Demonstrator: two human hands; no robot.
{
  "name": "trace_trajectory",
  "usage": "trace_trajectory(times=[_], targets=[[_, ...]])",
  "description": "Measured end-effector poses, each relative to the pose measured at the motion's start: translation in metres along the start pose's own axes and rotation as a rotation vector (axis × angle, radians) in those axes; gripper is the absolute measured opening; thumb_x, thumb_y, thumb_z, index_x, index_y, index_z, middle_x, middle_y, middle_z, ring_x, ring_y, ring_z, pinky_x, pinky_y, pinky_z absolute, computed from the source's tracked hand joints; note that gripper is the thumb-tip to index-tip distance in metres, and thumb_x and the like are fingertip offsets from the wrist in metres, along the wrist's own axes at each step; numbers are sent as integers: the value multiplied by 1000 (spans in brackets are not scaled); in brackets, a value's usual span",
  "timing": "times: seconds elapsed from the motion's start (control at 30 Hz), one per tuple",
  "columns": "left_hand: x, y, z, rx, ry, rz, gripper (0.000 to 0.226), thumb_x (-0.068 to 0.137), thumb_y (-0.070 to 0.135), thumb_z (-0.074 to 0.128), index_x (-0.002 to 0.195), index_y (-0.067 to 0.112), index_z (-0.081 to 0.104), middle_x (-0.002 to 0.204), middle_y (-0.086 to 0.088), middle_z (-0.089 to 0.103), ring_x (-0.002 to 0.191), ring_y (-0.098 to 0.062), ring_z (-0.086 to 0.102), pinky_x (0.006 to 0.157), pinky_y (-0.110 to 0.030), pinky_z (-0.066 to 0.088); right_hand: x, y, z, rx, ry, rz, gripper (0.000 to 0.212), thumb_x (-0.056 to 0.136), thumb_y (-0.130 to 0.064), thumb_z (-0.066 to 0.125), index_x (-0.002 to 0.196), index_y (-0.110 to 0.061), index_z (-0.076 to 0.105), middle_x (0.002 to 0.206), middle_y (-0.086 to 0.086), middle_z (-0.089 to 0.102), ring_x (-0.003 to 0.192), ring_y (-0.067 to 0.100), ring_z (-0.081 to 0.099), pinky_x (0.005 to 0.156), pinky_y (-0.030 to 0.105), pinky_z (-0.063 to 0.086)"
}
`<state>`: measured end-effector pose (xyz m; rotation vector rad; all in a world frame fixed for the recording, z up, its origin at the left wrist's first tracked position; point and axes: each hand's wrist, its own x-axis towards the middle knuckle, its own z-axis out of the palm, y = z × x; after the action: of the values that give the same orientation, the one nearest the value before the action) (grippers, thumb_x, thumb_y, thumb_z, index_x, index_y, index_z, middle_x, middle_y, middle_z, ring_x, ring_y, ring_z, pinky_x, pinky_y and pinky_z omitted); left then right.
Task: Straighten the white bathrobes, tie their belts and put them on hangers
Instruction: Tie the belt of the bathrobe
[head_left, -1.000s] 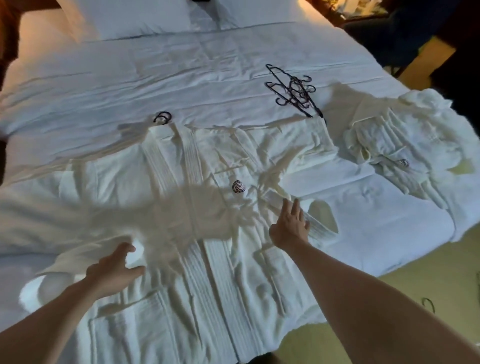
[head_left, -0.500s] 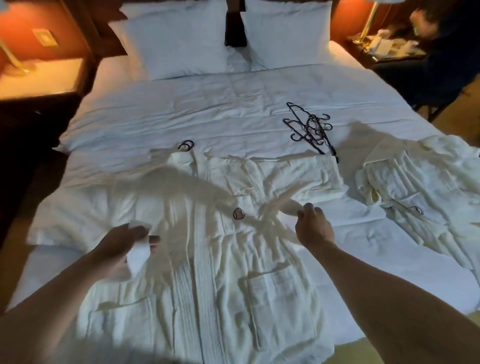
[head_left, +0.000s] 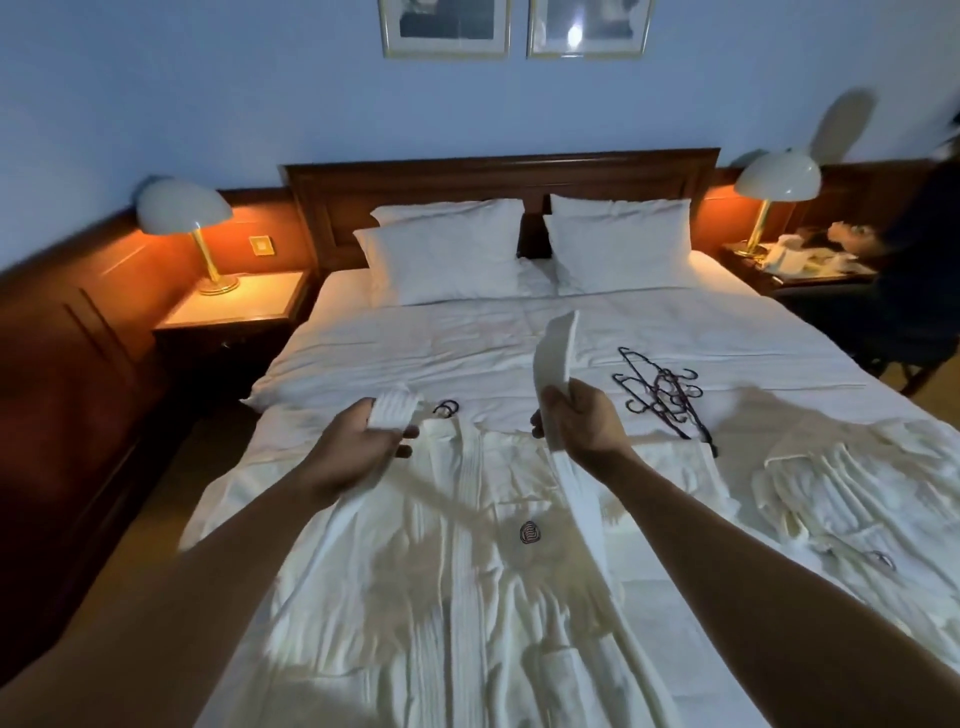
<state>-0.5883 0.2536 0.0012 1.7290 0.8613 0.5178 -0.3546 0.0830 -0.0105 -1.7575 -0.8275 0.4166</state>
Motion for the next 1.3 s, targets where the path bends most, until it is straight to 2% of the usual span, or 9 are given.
trace_trajectory(times=[0.13,0.27,0.43,0.7,0.8,0.9,1.03,1.17,1.3], targets=[[-6,1,4,18,63,35,17,103,17,50,119,16,57,103,3,75,85,-15,76,84,-42,59,-15,-1,29,57,-24,38,24,104,-22,52,83,-13,59,68,8,65,58,20,65,53,29,48],[-14,1,10,41,73,141,33,103,12,48,131,27,53,115,5,69,95,-8,72,66,-16,54,-24,-3,40,52,2,46,23,104,-23,53,91,-5,60,64,3,58,56,15,57,54,26,47],[-19,8,17,91,73,291,32,103,16,49,132,30,55,107,13,70,92,-5,70,64,-9,48,-31,-11,29,-9,-65,124,19,105,-23,46,94,-11,55,73,6,56,60,18,53,50,21,42],[-24,2,48,257,-73,366,30,103,14,51,124,27,68,111,4,66,75,-9,65,67,-18,53,-54,-11,52,8,-393,263,22,87,-40,55,105,-30,62,93,3,65,72,16,55,66,28,45],[-28,-5,56,255,-38,291,37,96,10,57,126,32,64,113,9,69,69,-10,66,71,-25,55,-59,-6,60,254,-474,324,44,69,-20,52,110,-12,68,98,7,60,76,17,47,64,25,39],[-30,-8,62,168,39,194,30,87,14,66,108,31,52,87,-2,68,64,-19,68,65,-42,57,-62,2,66,415,-630,287,36,90,-35,53,115,-14,70,103,7,55,88,20,43,75,32,33],[-32,-16,69,194,-25,164,32,80,34,77,92,30,48,84,2,70,66,-11,68,57,-29,52,-58,11,88,477,-384,392,62,96,-68,46,92,-14,77,90,17,57,76,28,43,62,36,28],[-37,-41,68,147,-114,158,30,86,40,74,99,28,49,96,4,67,85,-10,64,65,-20,46,-49,10,105,529,13,530,42,89,-40,69,77,0,64,65,18,58,52,28,49,53,36,33],[-40,-61,56,231,-227,-15,28,92,43,65,104,20,55,100,0,68,94,-18,65,81,-35,51,-47,14,108,714,79,501,27,96,-27,68,84,-3,67,68,7,68,67,25,65,66,36,50]])
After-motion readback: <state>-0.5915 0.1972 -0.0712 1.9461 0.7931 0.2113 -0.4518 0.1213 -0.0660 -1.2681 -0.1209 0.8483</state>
